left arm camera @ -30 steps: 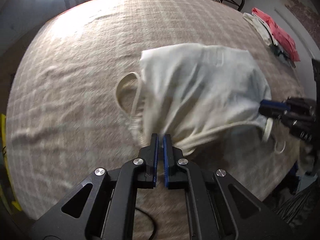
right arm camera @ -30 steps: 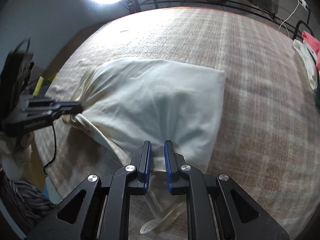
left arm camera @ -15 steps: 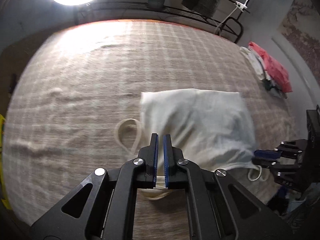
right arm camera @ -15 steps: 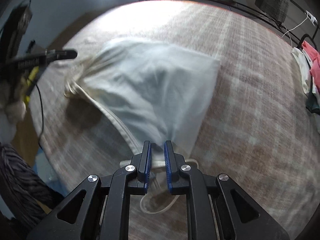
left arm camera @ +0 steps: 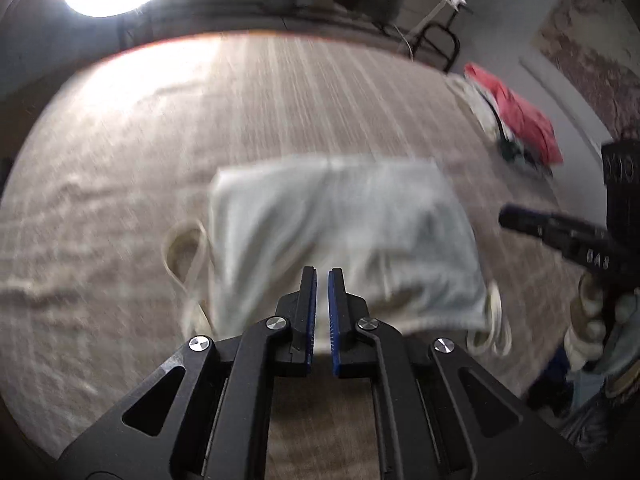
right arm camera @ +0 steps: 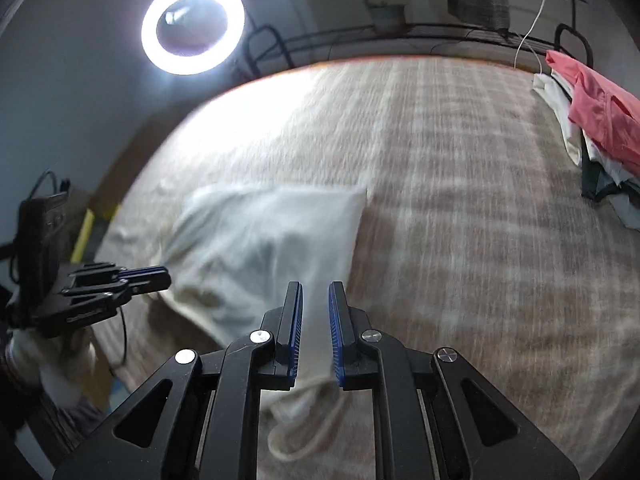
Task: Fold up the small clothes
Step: 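Fold the straps over the folded camisole body with both tools, then release, then grasp the folded camisole bundle edge with the left tool while the right tool pinches it too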
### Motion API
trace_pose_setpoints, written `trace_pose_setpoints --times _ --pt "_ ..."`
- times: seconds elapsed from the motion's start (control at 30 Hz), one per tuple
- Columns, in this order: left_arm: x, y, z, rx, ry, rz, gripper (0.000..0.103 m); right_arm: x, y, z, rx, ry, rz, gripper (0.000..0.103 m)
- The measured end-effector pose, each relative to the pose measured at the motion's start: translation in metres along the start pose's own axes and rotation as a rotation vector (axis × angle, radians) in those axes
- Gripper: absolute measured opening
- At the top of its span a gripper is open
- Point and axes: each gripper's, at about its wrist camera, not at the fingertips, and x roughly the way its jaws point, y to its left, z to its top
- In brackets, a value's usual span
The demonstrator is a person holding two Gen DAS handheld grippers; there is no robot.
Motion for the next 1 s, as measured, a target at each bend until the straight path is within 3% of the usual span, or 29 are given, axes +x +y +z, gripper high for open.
trace_pose_setpoints --times 0.13,0.3,0.43,0.53,0.67,0.77,0.83,0.87,0.93,1.0 --pt "0.016 0.029 0.028 -0.122 -0.017 0.027 0.003 0.014 0.009 0.016 0.017 -0.012 0.056 0.012" --pt "0.043 0.060 0.036 -0.263 -0.003 -0.005 0.003 0.043 0.029 0.020 -0.046 0.033 0.049 0.012" --pt "0.063 0.066 0.034 -0.209 0.020 0.078 0.003 0.063 0.023 0.016 -0.073 0.091 0.008 0.012" --pt "0.062 0.063 0.026 -0.147 -0.035 0.107 0.008 0.073 0.010 0.009 -0.073 0.139 -0.048 0.012" --pt "0.053 0.056 0.019 -0.074 -0.036 0.171 0.010 0.065 0.005 0.006 -0.091 0.145 -0.069 0.012" --pt "0.041 0.067 0.010 -0.133 -0.027 0.142 0.020 0.057 0.001 0.003 -0.092 0.151 -0.110 0.012" --pt "0.031 0.080 0.003 -0.174 -0.030 0.112 0.037 0.048 -0.006 0.001 -0.067 0.145 -0.100 0.020" --pt "0.027 0.085 0.001 -0.187 -0.032 0.101 0.038 0.043 -0.011 0.000 -0.057 0.138 -0.100 0.029" --pt "0.020 0.095 -0.004 -0.230 -0.019 0.059 0.040 0.033 -0.024 -0.003 -0.002 0.116 -0.064 0.036" --pt "0.020 0.107 -0.010 -0.296 0.009 -0.006 0.040 0.028 -0.039 -0.006 0.070 0.108 0.005 0.036"
